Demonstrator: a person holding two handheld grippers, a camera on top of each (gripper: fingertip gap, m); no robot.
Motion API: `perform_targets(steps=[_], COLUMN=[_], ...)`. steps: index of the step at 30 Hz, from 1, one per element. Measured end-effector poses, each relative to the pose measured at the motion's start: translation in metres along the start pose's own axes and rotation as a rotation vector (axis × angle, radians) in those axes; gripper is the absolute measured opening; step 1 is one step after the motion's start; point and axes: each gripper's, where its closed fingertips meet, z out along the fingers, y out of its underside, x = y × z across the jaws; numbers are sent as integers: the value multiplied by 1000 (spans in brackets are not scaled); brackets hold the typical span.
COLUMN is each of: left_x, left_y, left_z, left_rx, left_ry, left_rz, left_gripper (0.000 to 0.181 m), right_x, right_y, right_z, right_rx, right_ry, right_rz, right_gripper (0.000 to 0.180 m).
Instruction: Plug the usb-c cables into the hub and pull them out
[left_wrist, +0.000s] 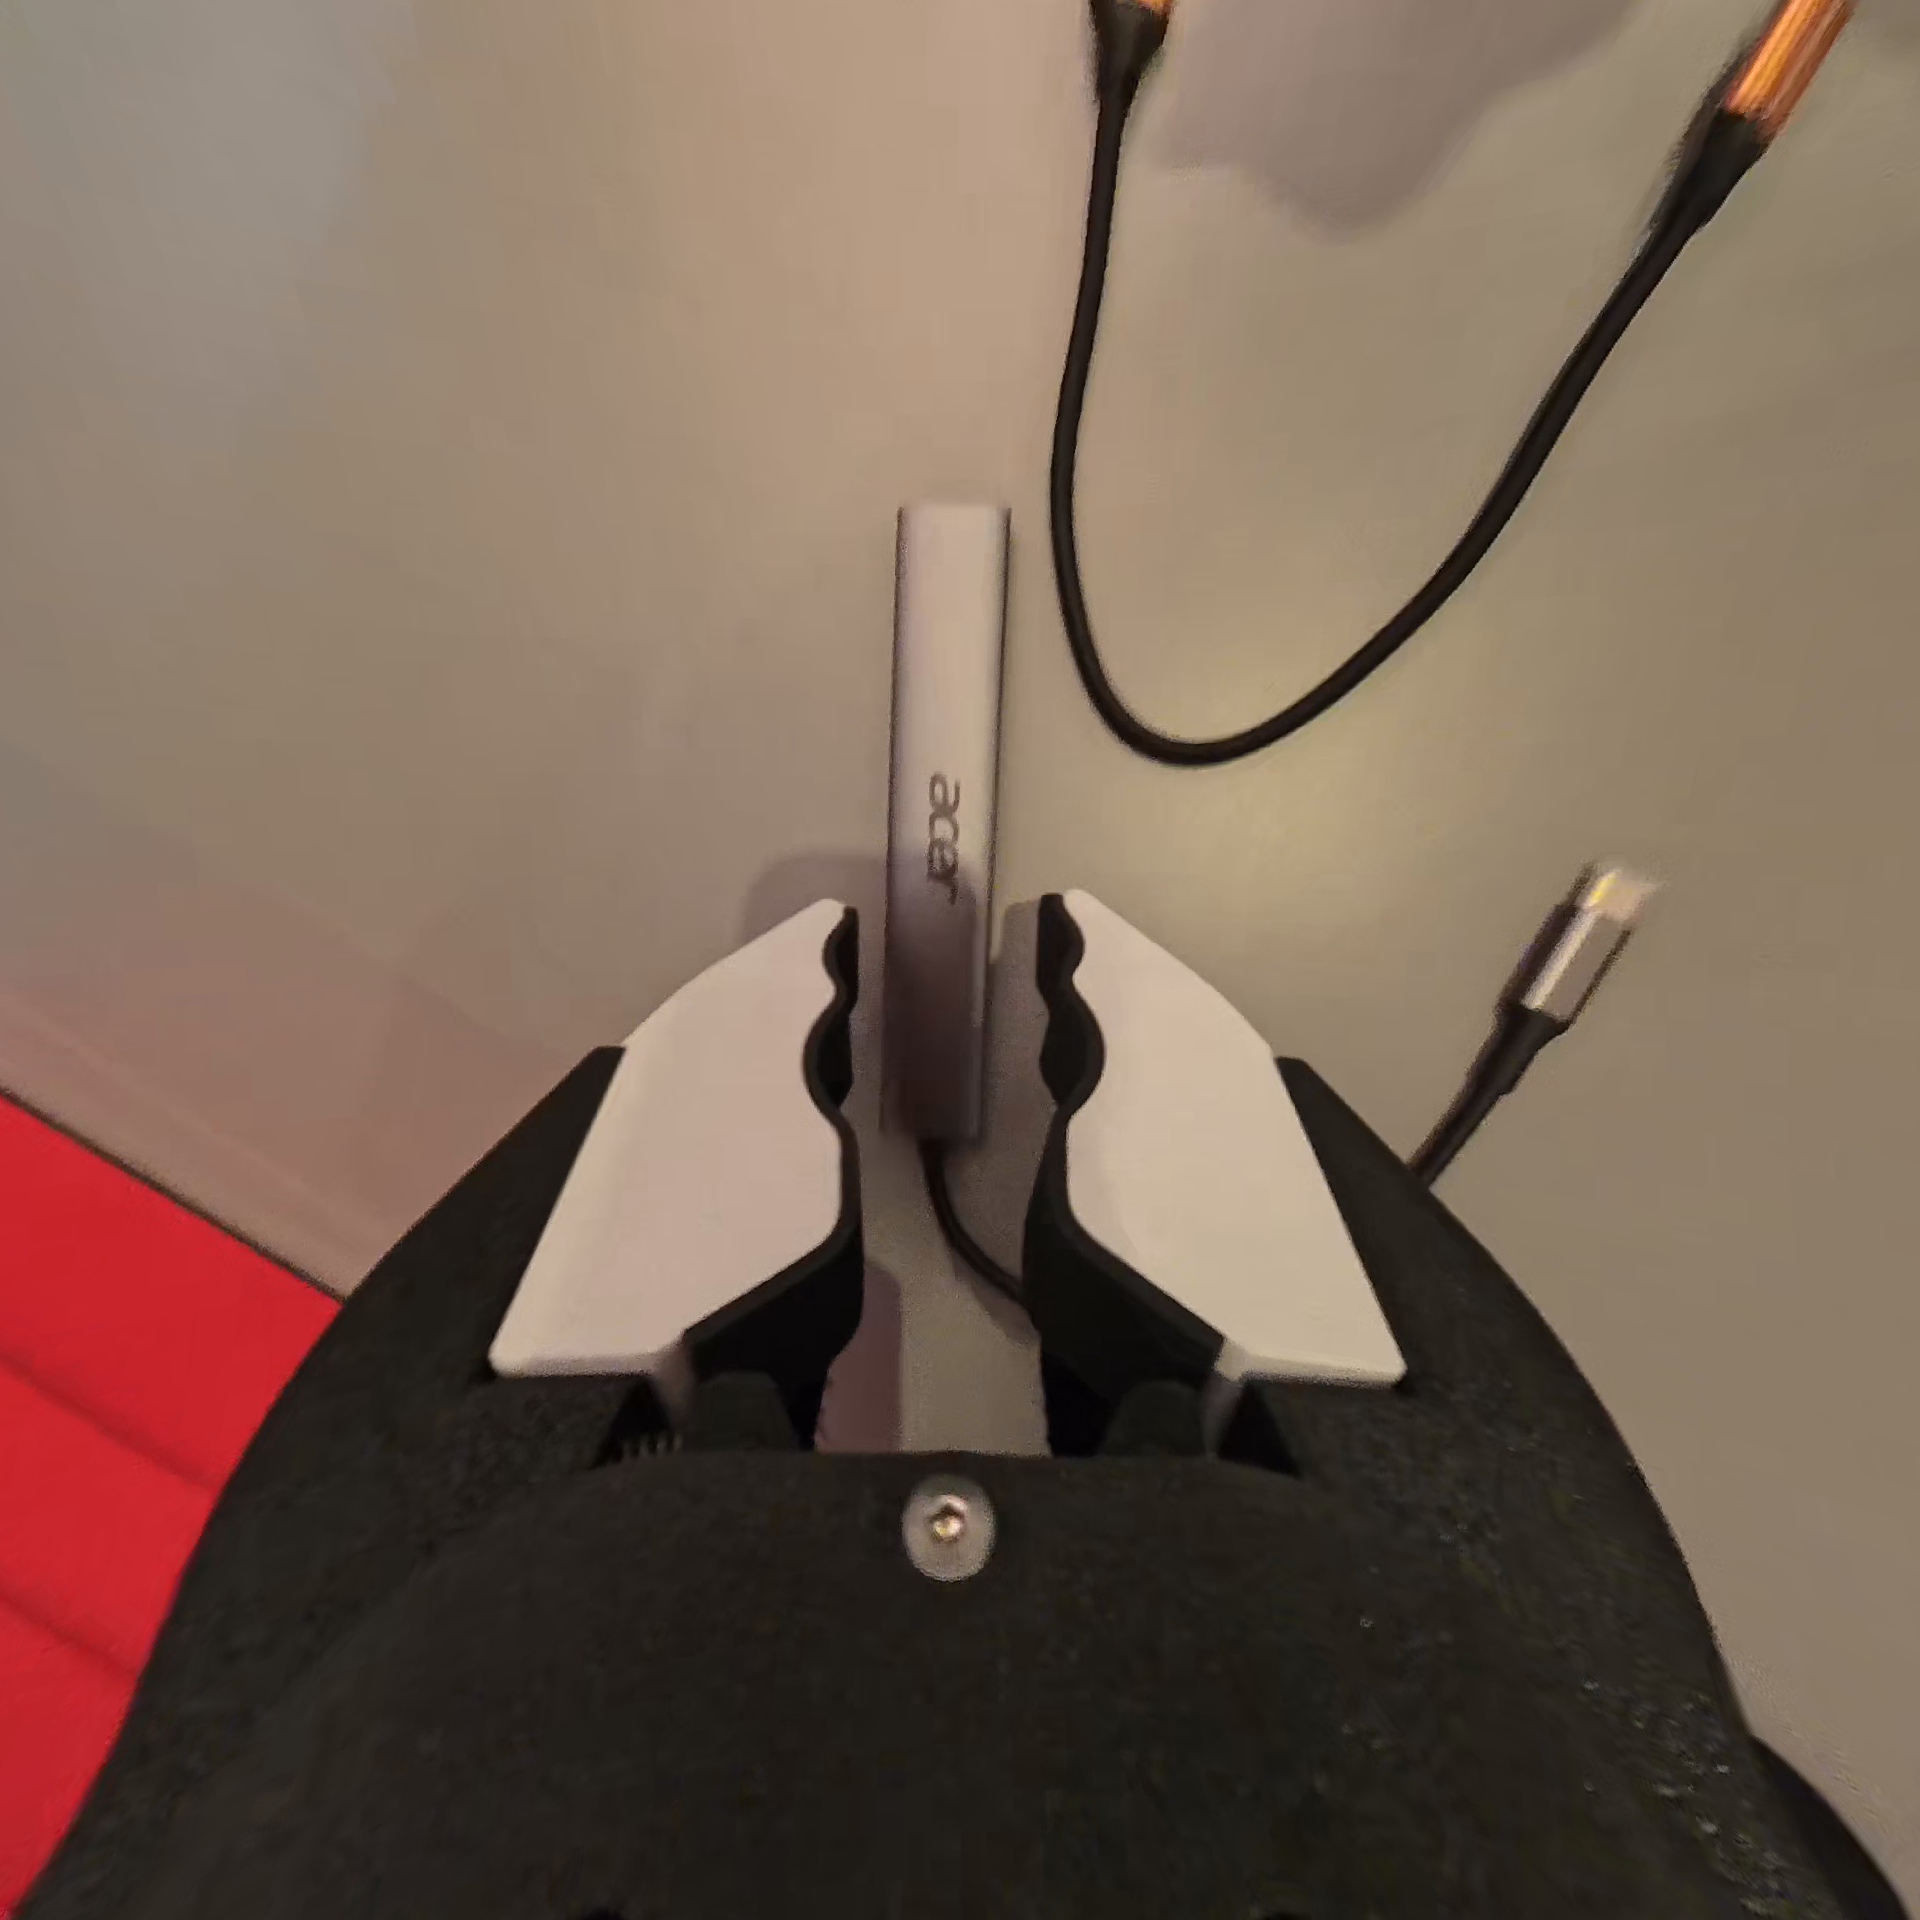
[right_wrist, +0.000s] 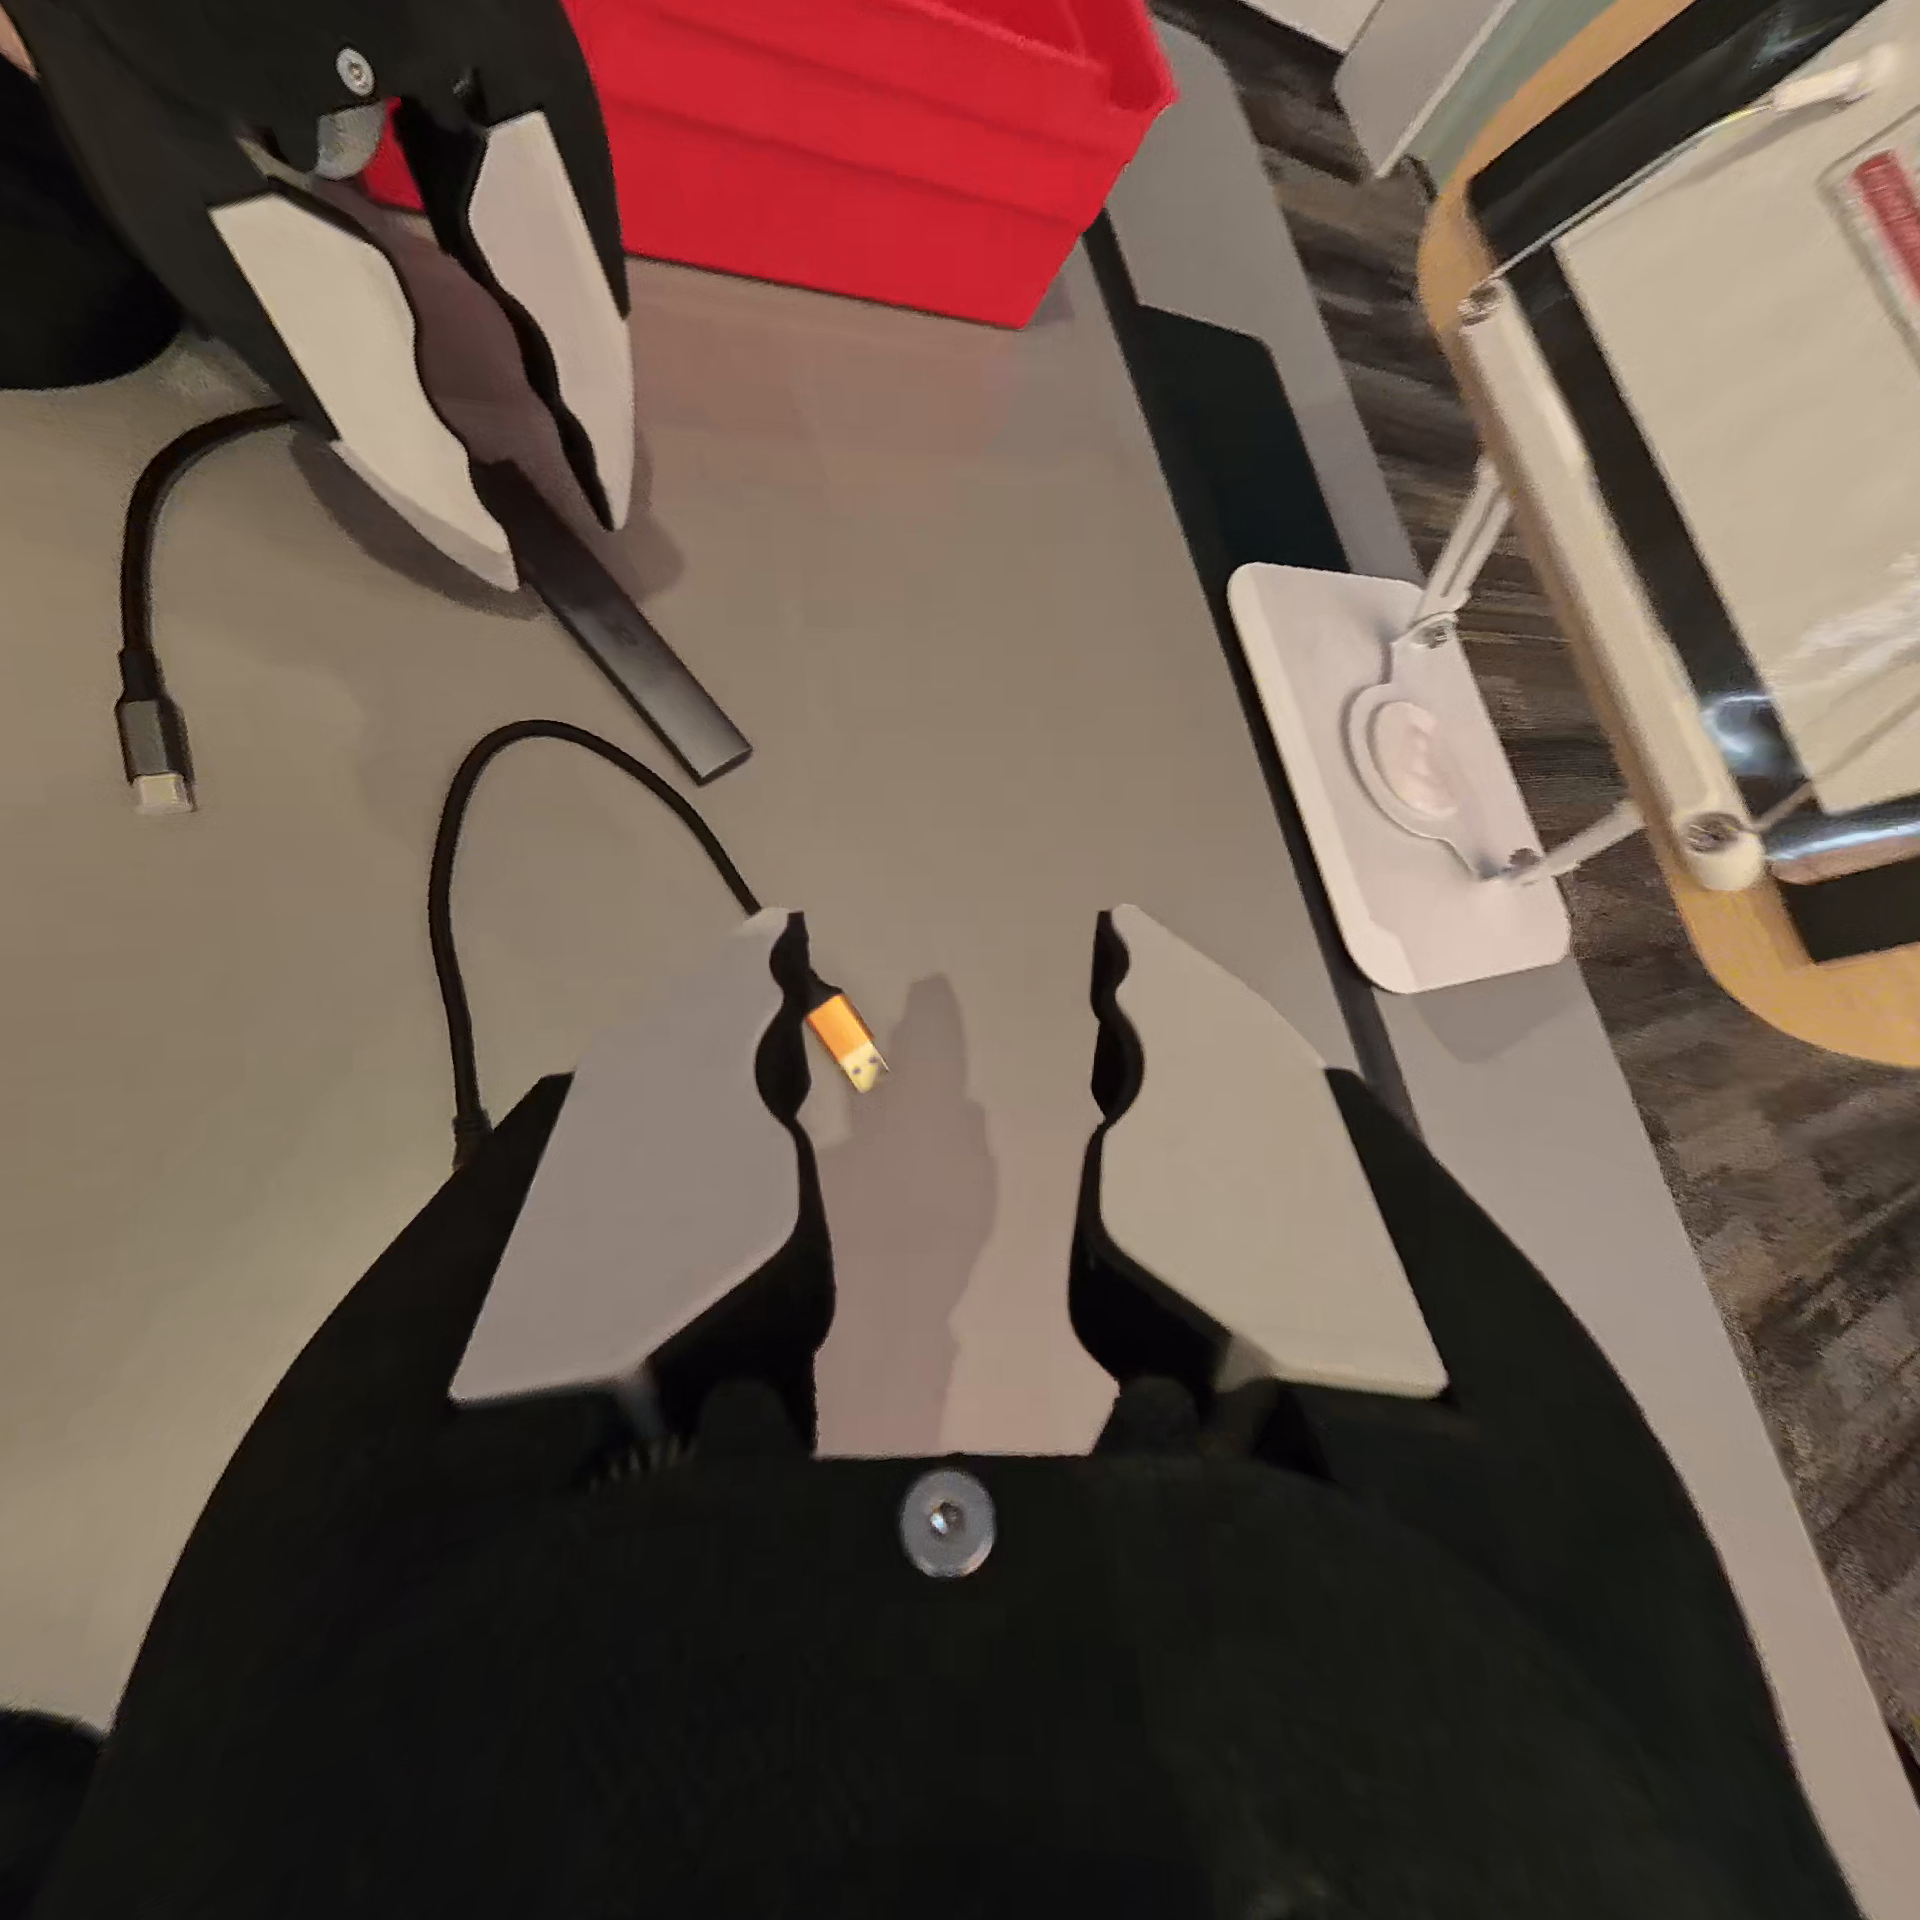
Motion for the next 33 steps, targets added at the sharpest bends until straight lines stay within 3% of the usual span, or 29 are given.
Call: perform_targets(steps=[3,8,13,22,29,33], left_x=[0,-6,0,-6,-13,-7], left_y=[-9,7,14,3,-30,-47], left_z=[-1,10,14,12,-29,-58], left_rx=[-16,-124,-122,-88,97,203], left_ry=[10,55,139,54,-126,-217], left_rz=[-8,-26,-51,-18,116,200], left_gripper=[40,37,21,21,21,21], right_x=[12,20,21,22,-5,-18], right_y=[2,4,6,7,-31,-54], right_z=[-17,-32,-31,-31,-1,29], right_rx=[2,17,9,16,187,304], right_ry=[58,92,94,88,-117,-286], right_rz=[7,25,16,27,182,461], right_gripper=[53,53,53,53,53,56])
